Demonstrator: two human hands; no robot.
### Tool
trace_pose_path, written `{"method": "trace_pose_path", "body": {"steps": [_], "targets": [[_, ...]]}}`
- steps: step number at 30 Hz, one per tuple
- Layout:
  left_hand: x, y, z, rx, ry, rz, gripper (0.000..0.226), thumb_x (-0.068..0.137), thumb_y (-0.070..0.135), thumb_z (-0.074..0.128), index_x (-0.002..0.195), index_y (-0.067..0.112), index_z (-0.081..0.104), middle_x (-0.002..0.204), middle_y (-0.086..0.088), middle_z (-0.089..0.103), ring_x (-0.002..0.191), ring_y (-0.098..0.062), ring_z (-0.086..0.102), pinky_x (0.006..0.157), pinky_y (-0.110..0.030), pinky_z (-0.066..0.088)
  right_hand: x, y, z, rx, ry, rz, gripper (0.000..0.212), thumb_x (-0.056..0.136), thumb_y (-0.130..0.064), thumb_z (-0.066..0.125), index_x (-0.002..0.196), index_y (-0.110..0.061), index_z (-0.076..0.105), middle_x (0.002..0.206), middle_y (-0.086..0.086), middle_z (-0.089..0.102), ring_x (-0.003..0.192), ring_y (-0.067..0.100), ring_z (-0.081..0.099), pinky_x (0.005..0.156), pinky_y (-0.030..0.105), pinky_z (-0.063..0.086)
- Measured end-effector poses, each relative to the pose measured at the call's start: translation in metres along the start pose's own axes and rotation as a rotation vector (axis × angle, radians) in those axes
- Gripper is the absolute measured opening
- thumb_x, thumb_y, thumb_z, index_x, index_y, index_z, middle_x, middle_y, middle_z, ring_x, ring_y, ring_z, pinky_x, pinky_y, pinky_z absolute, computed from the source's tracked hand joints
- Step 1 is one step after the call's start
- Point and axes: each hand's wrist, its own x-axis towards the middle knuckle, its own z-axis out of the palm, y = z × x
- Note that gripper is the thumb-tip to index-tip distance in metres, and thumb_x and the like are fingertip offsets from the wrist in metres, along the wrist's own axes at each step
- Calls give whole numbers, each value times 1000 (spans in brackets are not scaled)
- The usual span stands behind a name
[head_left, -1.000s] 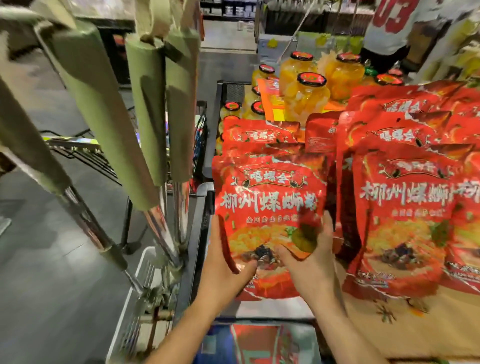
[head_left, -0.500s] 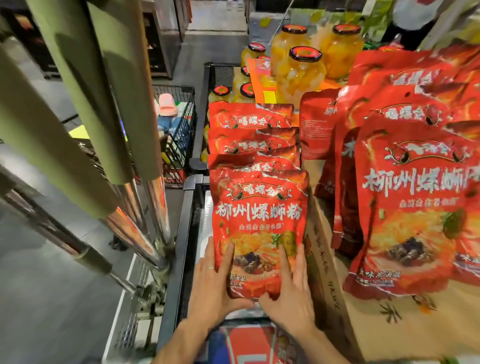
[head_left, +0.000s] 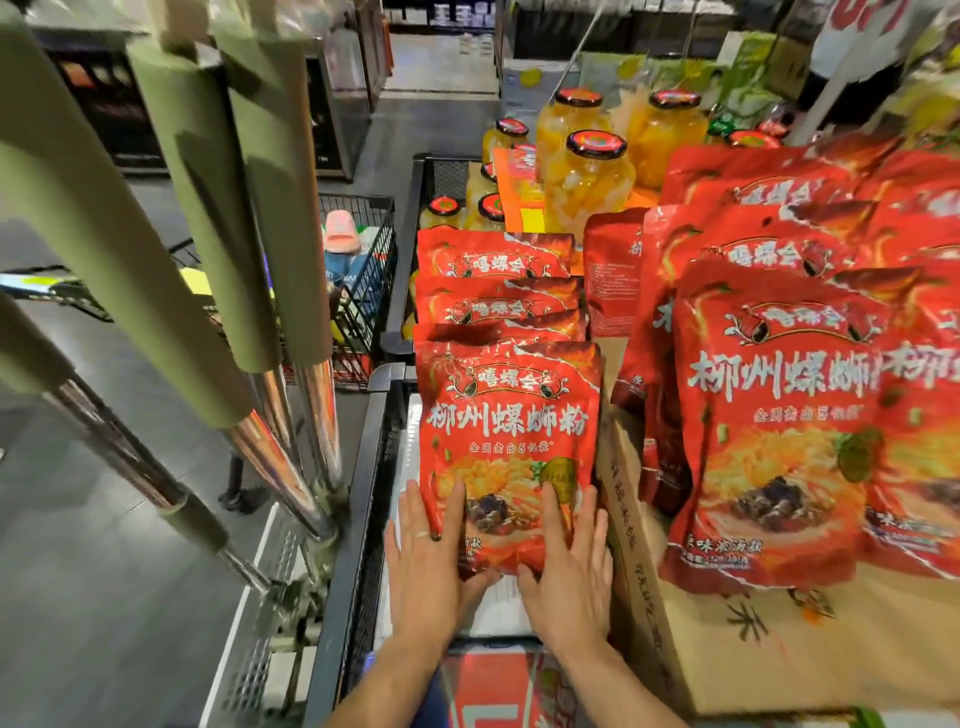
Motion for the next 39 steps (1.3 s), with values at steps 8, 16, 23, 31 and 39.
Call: {"method": "trace_pose_path", "body": {"steps": [8, 16, 23, 31, 39], "targets": [[-40, 18, -56, 47, 47, 52, 130, 63, 71, 78, 155, 46, -11, 166, -12, -5, 152, -32, -3, 118, -59, 22, -45, -9, -50, 112, 6, -97, 96, 91, -36, 60, 151, -43, -15, 159, -8, -30, 151, 22, -18, 124, 44, 12], [-143, 55, -146, 193, 286, 122, 95, 78, 75, 51, 158, 37, 17, 163, -8, 28, 148, -35, 26, 113, -54, 17, -145, -17, -116, 92, 168, -298, 89, 88, -41, 59, 156, -41, 2, 166, -4, -8, 153, 25, -6, 121, 47, 16], [-297, 62, -211, 291, 395, 30, 82, 78, 72, 49, 146, 26, 47, 154, -12, 44, 139, -40, 44, 109, -59, 30, -271, -24, -143, 156, 350, -469, 83, 74, -50, 50, 151, -30, 28, 159, 9, 34, 144, 34, 30, 108, 55, 39], [-413, 28, -266, 342, 354, -152, 82, 77, 70, 49, 149, 29, 44, 159, -9, 37, 146, -39, 33, 111, -63, 31, -382, -74, -127, 203, 244, -599, 76, 82, -52, 44, 154, -29, 31, 162, 6, 26, 150, 34, 19, 115, 56, 26], [-493, -100, -298, 363, 347, -325, 82, 85, 73, 41, 155, 32, 32, 165, -7, 24, 152, -35, 18, 117, -60, 19, -443, -178, -53, 140, 97, -731, 77, 83, -45, 59, 154, -27, 33, 165, 3, 19, 152, 31, 12, 118, 55, 20]]}}
